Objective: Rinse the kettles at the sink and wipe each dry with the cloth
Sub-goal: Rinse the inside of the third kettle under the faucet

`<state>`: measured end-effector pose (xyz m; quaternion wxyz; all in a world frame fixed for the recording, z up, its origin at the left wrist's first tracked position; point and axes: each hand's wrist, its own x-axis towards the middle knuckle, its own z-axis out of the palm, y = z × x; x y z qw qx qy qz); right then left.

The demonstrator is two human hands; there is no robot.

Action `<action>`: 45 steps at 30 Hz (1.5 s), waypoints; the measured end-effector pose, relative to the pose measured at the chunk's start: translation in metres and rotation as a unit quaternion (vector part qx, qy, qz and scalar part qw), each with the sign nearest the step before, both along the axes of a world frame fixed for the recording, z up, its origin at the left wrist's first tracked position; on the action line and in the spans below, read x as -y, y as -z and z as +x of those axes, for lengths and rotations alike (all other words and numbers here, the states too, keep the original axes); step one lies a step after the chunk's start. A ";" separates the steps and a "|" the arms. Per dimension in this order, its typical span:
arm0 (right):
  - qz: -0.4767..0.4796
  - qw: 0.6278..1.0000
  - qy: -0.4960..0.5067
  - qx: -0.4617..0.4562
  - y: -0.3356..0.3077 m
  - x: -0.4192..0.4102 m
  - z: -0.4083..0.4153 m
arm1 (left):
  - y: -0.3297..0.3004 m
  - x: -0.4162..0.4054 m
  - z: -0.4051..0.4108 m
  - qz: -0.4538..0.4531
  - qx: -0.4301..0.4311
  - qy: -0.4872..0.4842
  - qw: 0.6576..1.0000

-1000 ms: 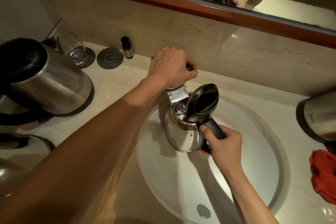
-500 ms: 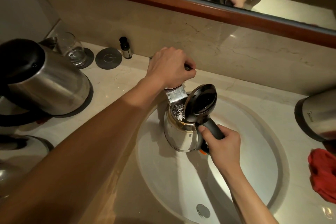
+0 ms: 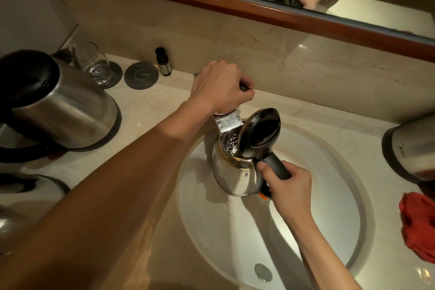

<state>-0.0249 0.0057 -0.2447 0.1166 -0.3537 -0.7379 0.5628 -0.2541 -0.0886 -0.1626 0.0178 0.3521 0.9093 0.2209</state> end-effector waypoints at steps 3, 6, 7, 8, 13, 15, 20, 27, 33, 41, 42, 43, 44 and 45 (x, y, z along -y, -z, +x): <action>0.007 1.000 -0.002 0.000 -0.002 0.000 0.000 | 0.000 0.000 -0.001 -0.002 -0.001 0.000 1.000; 0.011 1.000 -0.003 0.002 -0.003 0.000 -0.001 | 0.002 -0.001 0.000 -0.003 0.002 -0.002 1.000; 0.011 1.000 -0.004 0.002 -0.003 0.000 -0.001 | 0.002 -0.001 0.000 -0.002 0.003 -0.003 1.000; 0.009 1.000 -0.005 0.001 -0.003 0.000 -0.001 | 0.002 0.000 0.000 -0.002 0.004 -0.005 1.000; 0.000 1.000 -0.002 0.010 -0.001 -0.001 -0.002 | 0.002 -0.001 -0.001 -0.004 0.003 -0.007 1.000; -0.002 1.000 0.000 0.016 0.000 -0.001 -0.002 | 0.002 -0.001 -0.001 -0.003 0.004 -0.005 1.000; 0.000 1.000 0.006 0.023 0.000 -0.002 -0.001 | 0.003 -0.001 -0.001 -0.002 0.005 -0.004 1.000; -0.001 1.000 0.002 0.025 0.002 -0.003 -0.003 | 0.004 -0.002 -0.003 -0.006 0.008 -0.004 1.000; -0.003 1.000 0.005 0.025 0.001 -0.003 -0.002 | 0.004 -0.002 -0.002 -0.004 0.007 -0.004 1.000; -0.009 1.000 0.006 0.027 0.000 -0.003 -0.001 | 0.001 -0.001 -0.001 -0.001 0.003 0.000 1.000; -0.010 1.000 0.006 0.027 0.001 -0.003 -0.001 | 0.001 -0.001 -0.001 -0.002 0.003 0.000 1.000; -0.010 1.000 0.005 0.027 0.002 -0.003 0.000 | 0.001 -0.001 -0.001 -0.003 0.004 -0.002 1.000; -0.007 1.000 0.004 0.029 0.002 -0.004 0.000 | 0.002 -0.002 -0.001 -0.004 0.006 -0.003 1.000; -0.004 1.000 0.003 0.029 0.002 -0.004 -0.001 | 0.002 -0.002 -0.001 -0.005 0.007 -0.004 1.000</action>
